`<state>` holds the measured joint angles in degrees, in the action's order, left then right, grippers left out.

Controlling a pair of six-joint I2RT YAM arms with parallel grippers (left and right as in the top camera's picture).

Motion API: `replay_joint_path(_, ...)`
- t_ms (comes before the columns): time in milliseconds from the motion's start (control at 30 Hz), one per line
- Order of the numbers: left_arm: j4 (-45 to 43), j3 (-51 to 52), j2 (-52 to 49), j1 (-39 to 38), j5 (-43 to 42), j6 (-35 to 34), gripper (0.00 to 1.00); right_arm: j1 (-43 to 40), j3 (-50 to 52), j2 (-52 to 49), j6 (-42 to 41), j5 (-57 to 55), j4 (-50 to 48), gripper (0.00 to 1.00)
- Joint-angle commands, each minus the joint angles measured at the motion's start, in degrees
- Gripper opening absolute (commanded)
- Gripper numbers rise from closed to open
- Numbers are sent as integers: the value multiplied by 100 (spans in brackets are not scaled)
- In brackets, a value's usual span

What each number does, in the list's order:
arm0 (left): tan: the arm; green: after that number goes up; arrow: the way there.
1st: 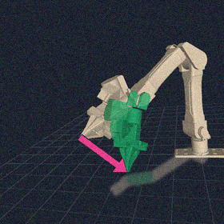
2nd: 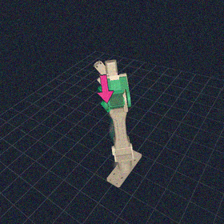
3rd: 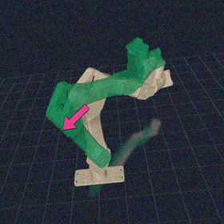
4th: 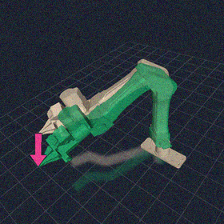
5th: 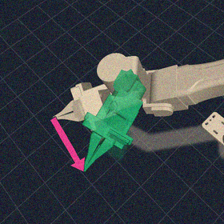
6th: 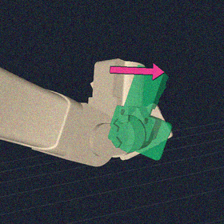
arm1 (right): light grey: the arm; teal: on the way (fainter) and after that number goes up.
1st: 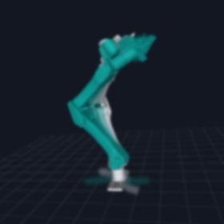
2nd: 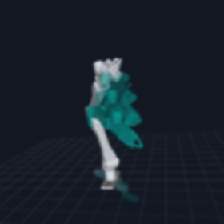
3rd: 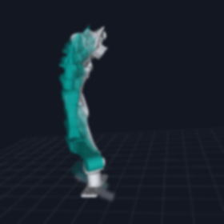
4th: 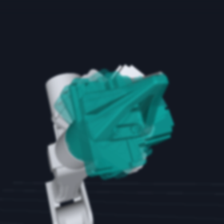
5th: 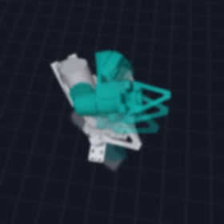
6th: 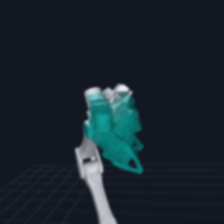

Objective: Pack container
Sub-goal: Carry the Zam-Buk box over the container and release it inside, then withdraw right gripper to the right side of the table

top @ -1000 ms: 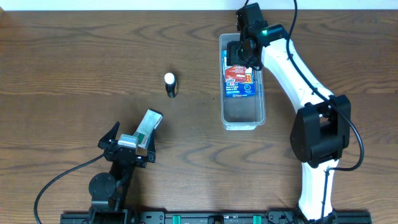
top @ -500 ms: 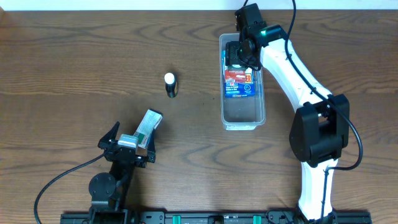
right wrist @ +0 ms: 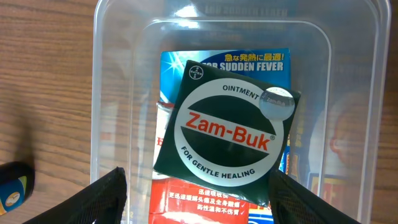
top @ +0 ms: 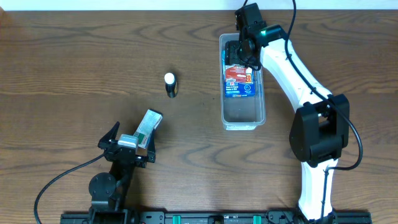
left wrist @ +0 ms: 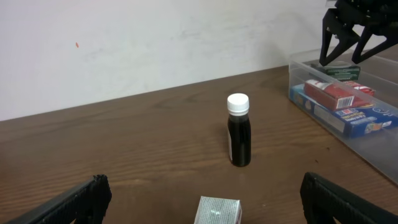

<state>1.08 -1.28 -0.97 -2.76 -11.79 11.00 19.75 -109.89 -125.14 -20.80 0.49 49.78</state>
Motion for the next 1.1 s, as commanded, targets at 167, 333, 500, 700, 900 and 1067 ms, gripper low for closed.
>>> replay_joint_path(167,186,105,-2,24,-66,96,98,15,-70,372,31,-42,11,73)
replay_joint_path(333,186,105,-2,24,-66,96,98,-223,-70,1040,15,-708,328,77)
replay_joint_path(500,186,105,-2,24,-66,96,98,-796,-70,1770,-61,-1274,721,87)
replay_joint_path(700,186,105,-2,24,-66,96,98,-1838,-70,2361,-66,-1255,1423,95)
replay_joint_path(900,186,105,-2,24,-66,96,98,-2732,109,2345,-667,-1207,2181,99)
replay_joint_path(1067,186,105,-2,24,-66,96,98,-3145,533,2345,-1115,-1207,2116,99)
